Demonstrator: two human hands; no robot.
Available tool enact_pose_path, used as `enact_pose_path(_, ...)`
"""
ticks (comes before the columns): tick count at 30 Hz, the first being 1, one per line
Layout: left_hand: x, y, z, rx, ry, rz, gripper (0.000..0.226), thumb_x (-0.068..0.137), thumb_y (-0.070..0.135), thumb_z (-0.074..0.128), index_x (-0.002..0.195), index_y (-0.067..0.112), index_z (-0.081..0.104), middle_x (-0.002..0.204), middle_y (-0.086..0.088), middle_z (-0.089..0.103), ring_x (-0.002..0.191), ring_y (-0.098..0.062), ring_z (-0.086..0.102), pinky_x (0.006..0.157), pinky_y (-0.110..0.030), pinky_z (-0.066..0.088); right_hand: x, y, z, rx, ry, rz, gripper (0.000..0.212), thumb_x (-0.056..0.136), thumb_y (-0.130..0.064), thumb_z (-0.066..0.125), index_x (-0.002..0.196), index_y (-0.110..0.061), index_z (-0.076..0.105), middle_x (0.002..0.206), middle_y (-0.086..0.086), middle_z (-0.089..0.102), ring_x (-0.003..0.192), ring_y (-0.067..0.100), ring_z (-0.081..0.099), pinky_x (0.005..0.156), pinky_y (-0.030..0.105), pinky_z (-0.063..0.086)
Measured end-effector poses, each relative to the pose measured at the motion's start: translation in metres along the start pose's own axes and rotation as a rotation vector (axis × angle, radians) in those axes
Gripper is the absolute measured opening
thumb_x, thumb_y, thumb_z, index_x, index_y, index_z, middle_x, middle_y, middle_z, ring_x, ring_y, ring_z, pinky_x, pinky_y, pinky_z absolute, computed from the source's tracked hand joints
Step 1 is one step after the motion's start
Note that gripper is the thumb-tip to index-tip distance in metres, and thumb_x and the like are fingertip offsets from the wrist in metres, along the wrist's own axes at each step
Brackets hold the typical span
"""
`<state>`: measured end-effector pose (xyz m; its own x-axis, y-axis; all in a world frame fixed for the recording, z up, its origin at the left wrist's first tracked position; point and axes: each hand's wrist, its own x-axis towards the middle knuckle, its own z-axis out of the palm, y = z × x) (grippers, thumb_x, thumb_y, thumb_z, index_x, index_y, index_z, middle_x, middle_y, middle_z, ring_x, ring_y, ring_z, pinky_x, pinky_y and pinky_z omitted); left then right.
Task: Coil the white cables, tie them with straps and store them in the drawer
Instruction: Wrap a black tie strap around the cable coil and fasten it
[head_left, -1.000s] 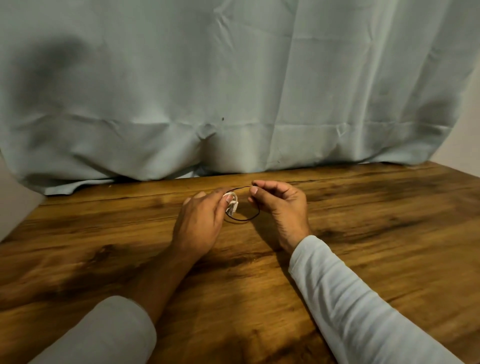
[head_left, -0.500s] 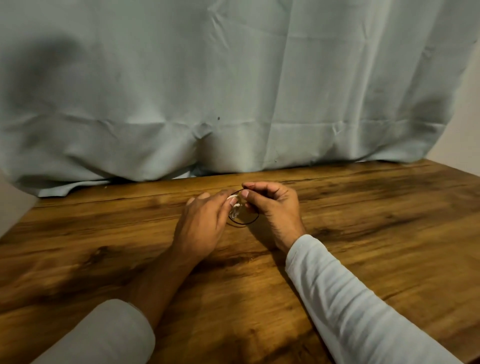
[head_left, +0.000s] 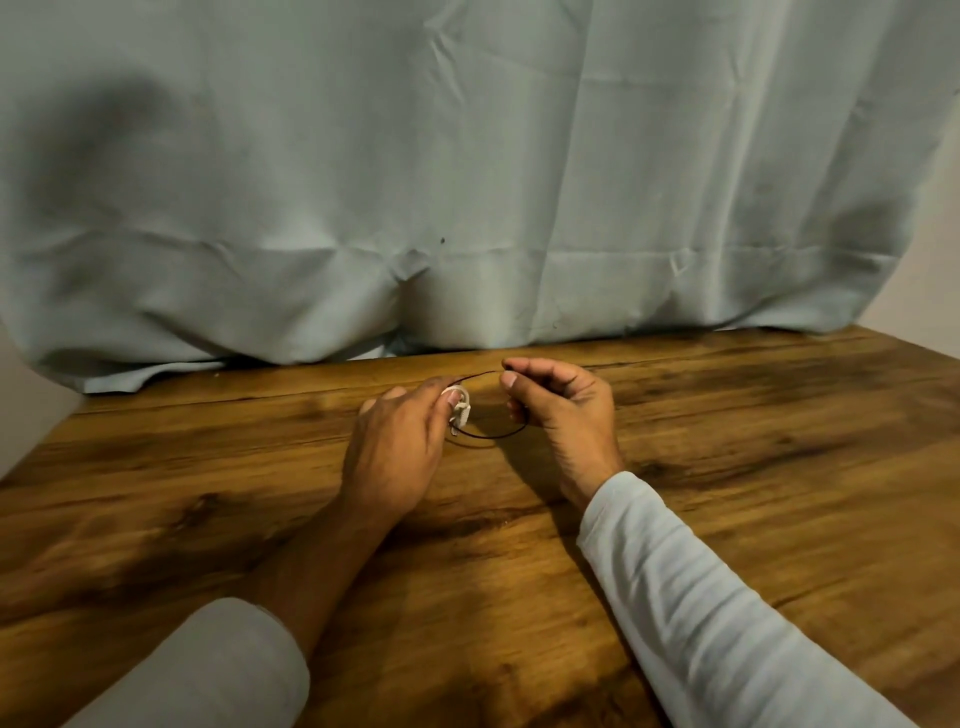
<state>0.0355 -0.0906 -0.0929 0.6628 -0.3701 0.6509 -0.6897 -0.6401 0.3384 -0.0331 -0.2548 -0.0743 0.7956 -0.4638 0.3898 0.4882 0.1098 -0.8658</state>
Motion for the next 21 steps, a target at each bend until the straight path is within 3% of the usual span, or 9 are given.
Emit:
enact_pose_path(12, -0.001, 0.0016, 0.0013, 0.016, -0.014, 0.036, 0.051, 0.104, 0.049, 0.025, 0.13, 0.029, 0.064, 0.099, -0.001, 0.074, 0.095, -0.025, 0.064, 0.085, -0.041, 0.045, -0.0015, 0.002, -0.0003, -0.041, -0.015, -0.017, 0.018, 0.085, 0.004, 0.077, 0.101, -0.004, 0.079, 0.085, 0.006, 0.076, 0.069, 0.005, 0.068, 0.064, 0.018, 0.053)
enact_pose_path(21, -0.0009, 0.0009, 0.0023, 0.002, -0.011, 0.029, 0.038, 0.109, 0.04, 0.035, 0.134, 0.03, 0.061, 0.103, 0.0, 0.074, 0.097, -0.023, 0.064, 0.085, -0.04, 0.044, -0.0014, 0.0015, 0.0016, -0.055, -0.016, -0.023, 0.017, 0.084, 0.002, 0.079, 0.096, -0.011, 0.08, 0.093, 0.012, 0.078, 0.08, 0.013, 0.072, 0.07, 0.022, 0.056)
